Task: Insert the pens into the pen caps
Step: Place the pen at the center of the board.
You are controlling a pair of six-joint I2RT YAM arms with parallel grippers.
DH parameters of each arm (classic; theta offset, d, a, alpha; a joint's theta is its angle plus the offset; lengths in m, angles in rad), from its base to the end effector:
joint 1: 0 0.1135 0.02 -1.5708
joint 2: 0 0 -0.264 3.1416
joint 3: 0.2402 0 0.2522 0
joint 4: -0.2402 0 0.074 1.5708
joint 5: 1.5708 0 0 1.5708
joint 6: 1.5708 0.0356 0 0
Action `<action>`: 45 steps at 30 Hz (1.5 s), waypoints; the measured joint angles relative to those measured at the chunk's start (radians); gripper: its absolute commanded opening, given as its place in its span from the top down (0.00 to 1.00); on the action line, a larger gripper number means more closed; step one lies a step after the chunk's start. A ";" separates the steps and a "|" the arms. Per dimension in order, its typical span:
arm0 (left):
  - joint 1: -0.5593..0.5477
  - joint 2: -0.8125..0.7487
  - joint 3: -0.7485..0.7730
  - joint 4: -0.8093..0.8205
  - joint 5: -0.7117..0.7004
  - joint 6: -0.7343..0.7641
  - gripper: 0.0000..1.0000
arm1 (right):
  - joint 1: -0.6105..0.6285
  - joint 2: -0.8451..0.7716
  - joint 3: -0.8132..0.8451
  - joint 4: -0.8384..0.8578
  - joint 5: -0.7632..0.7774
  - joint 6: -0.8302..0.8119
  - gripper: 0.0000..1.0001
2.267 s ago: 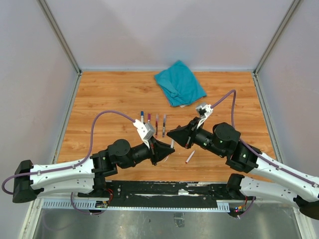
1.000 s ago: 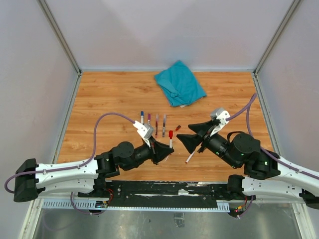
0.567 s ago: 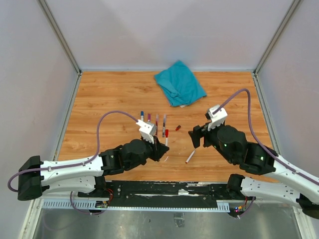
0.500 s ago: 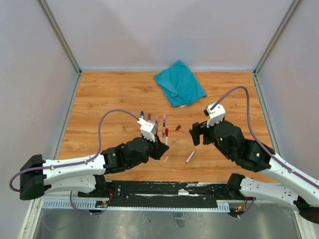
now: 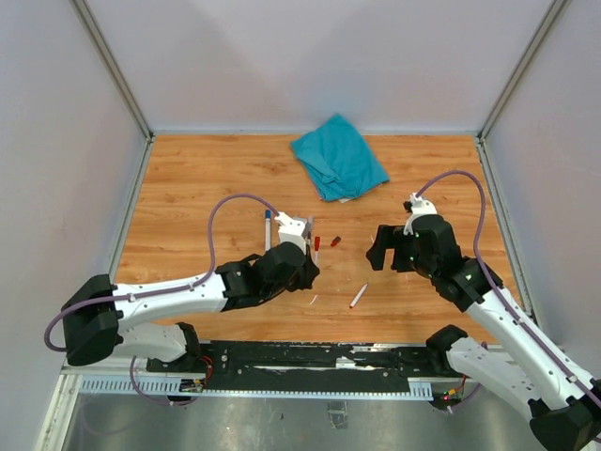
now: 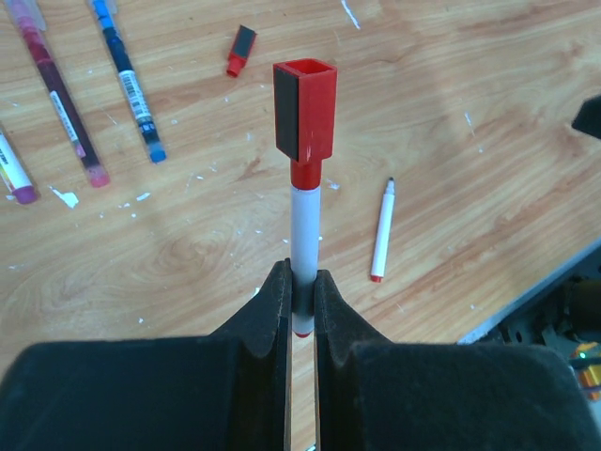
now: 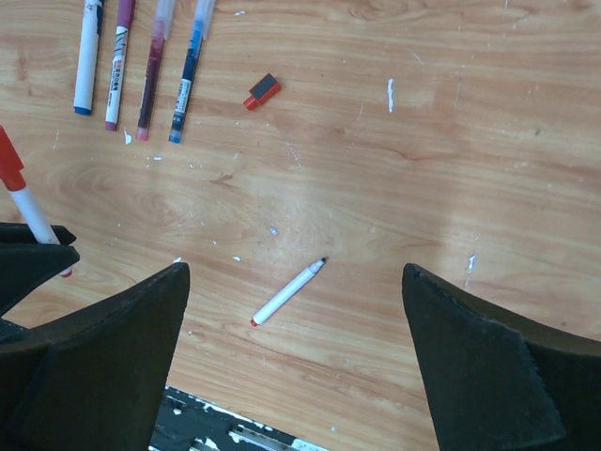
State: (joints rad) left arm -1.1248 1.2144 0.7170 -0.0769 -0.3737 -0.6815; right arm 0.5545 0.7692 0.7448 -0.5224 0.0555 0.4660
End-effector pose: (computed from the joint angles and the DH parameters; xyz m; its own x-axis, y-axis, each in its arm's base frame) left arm 0.1246 -0.2305 0.2386 -0.6278 -0.0465 -0.7770 0.4020 0.8354 -0.3749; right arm 0.1458 0.0880 0.2942 -0.6130 0.1481 -0.7761 -0.2350 0.9036 0.3580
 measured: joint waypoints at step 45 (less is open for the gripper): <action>0.239 0.750 0.574 -0.265 0.043 0.053 0.77 | -0.001 -0.171 -0.091 -0.164 0.042 0.137 0.00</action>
State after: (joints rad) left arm -0.8856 1.9648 1.2911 -0.3420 -0.3305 -0.6281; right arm 0.5533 0.5983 0.6540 -0.6865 0.0971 0.6025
